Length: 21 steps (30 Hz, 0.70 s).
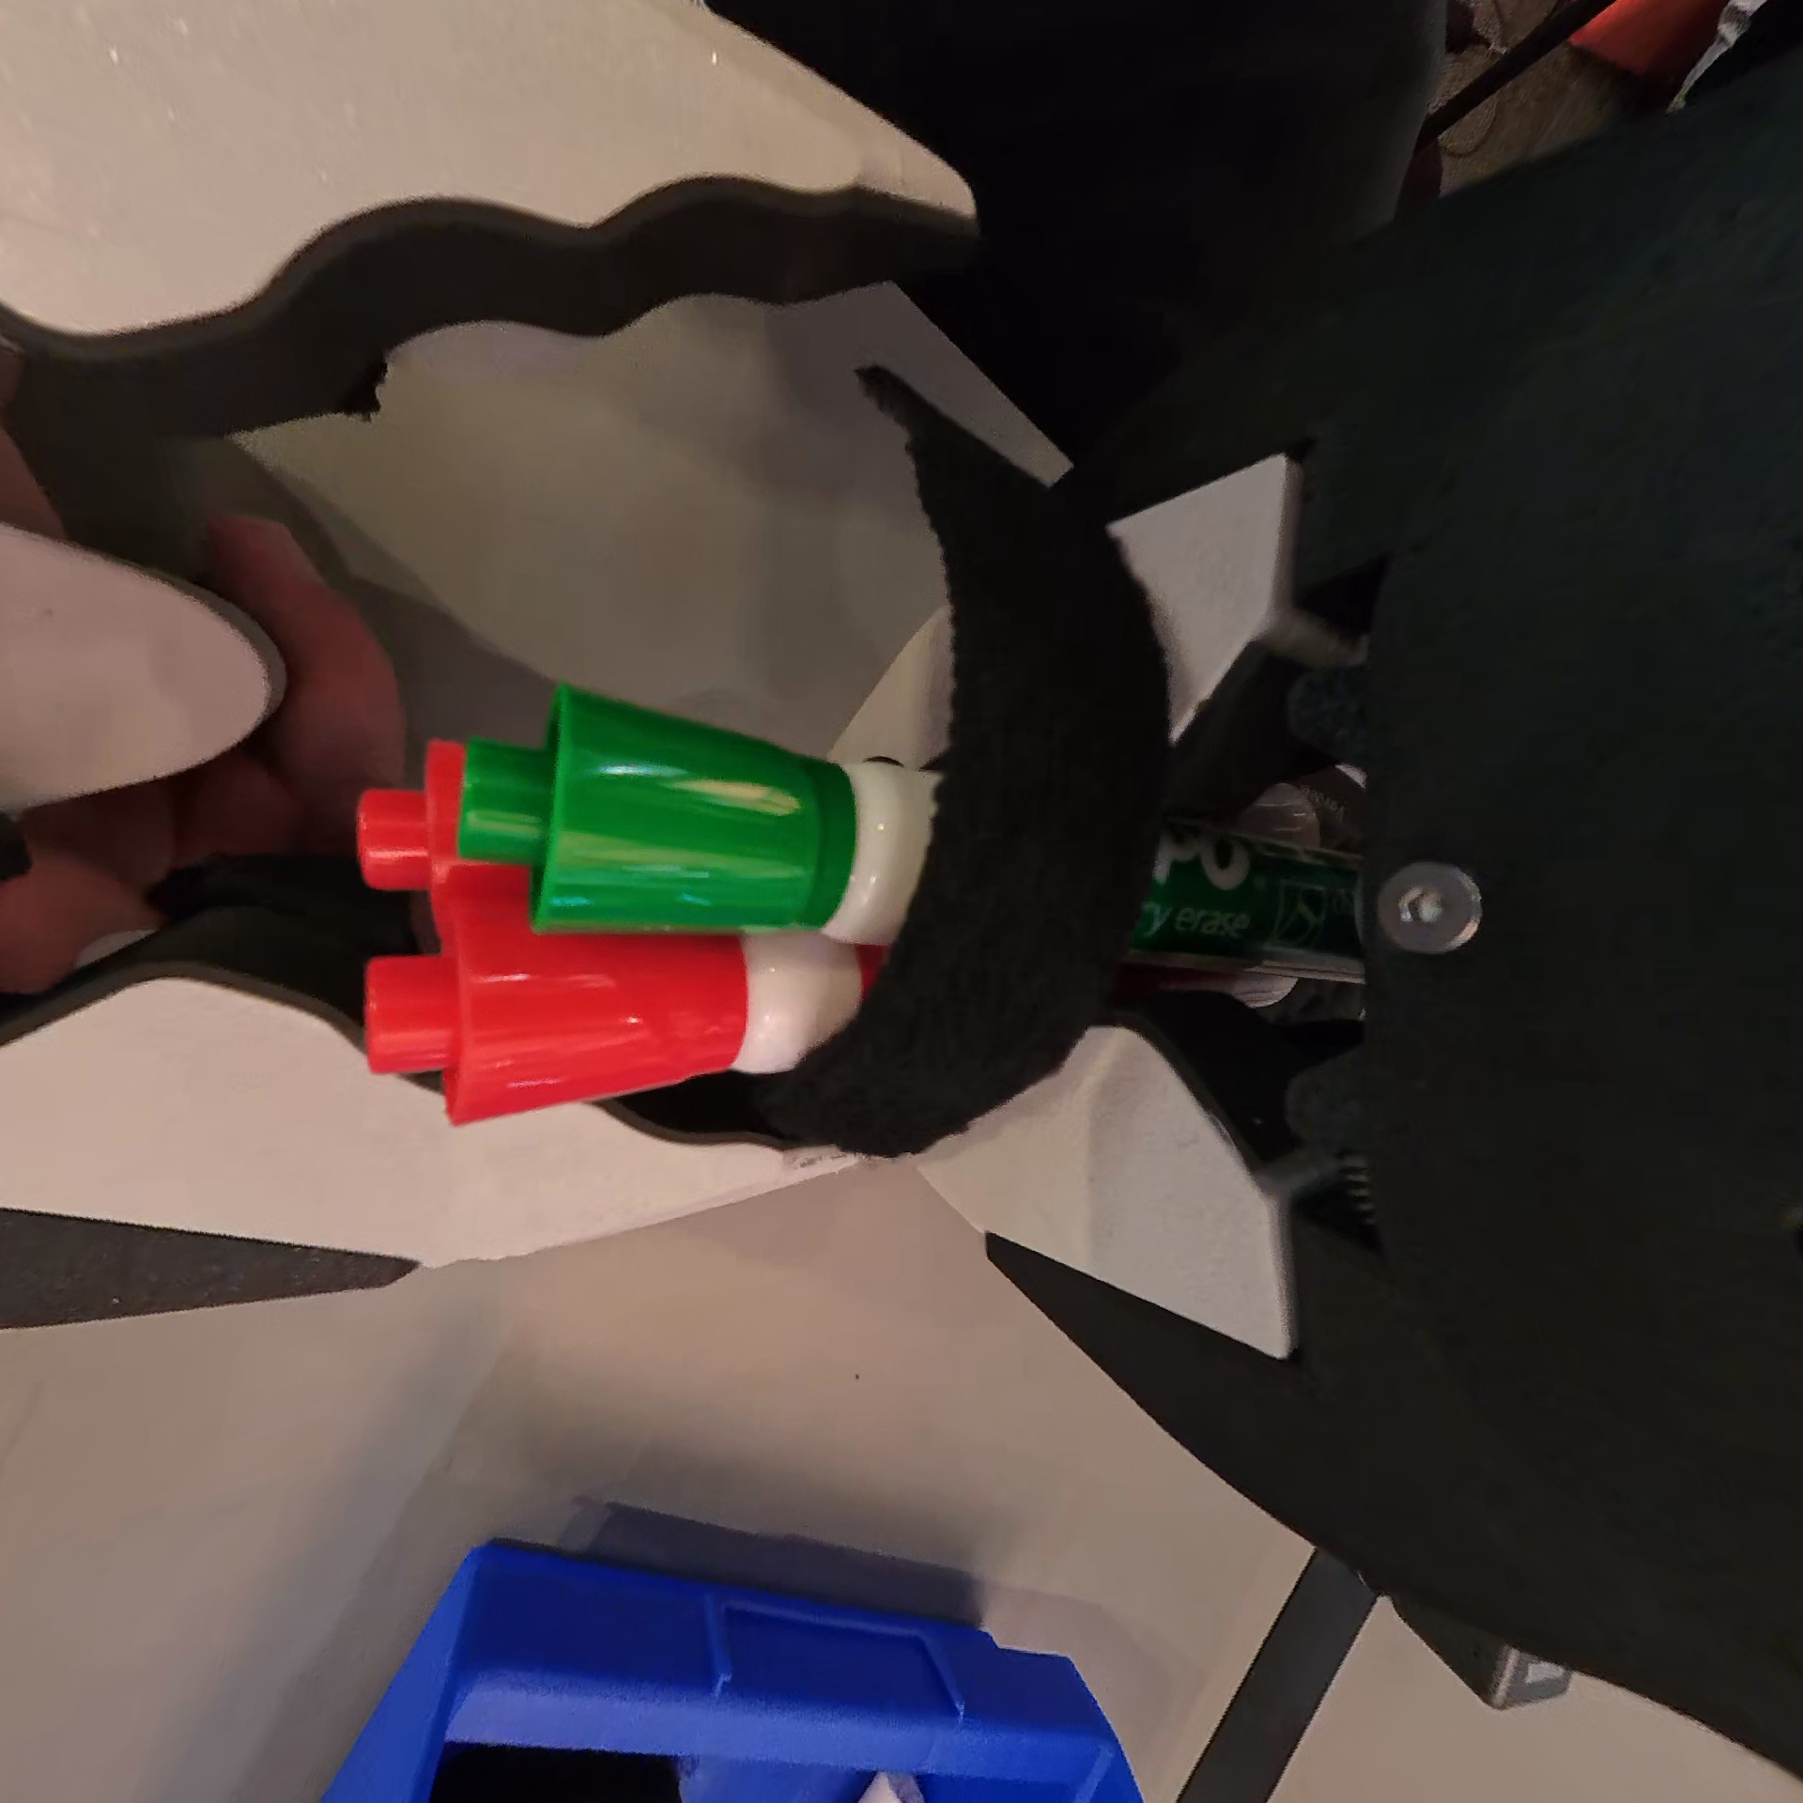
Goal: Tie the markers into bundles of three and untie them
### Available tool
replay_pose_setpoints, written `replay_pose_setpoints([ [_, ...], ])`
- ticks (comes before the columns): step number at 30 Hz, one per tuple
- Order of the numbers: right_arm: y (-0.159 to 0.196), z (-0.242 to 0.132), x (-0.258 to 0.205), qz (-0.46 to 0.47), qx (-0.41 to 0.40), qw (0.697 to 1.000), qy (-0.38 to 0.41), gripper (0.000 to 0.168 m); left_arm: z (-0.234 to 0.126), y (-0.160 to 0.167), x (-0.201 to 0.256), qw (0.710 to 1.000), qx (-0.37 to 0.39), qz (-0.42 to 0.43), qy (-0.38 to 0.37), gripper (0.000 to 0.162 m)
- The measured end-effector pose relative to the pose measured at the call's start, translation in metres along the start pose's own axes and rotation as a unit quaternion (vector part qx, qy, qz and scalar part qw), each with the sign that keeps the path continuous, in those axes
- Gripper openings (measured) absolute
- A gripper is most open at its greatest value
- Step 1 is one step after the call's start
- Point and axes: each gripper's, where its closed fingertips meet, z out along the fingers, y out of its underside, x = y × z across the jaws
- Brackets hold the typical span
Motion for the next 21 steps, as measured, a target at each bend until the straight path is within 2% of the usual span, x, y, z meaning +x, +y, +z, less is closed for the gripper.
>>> replay_pose_setpoints([
  [8,-0.001,0.000,0.004,-0.011,0.000,1.000,0.018,0.101,0.004,0.000,-0.004,1.000,-0.003,-0.005,-0.012,0.041],
  [13,0.001,-0.004,0.011,-0.023,-0.005,0.999,0.035,0.075,0.003,-0.002,-0.005,1.000,0.004,-0.009,-0.015,0.039],
  [21,0.001,-0.008,0.012,-0.035,-0.007,0.999,0.027,0.054,0.000,-0.007,-0.008,1.000,0.018,-0.011,-0.019,0.041],
])
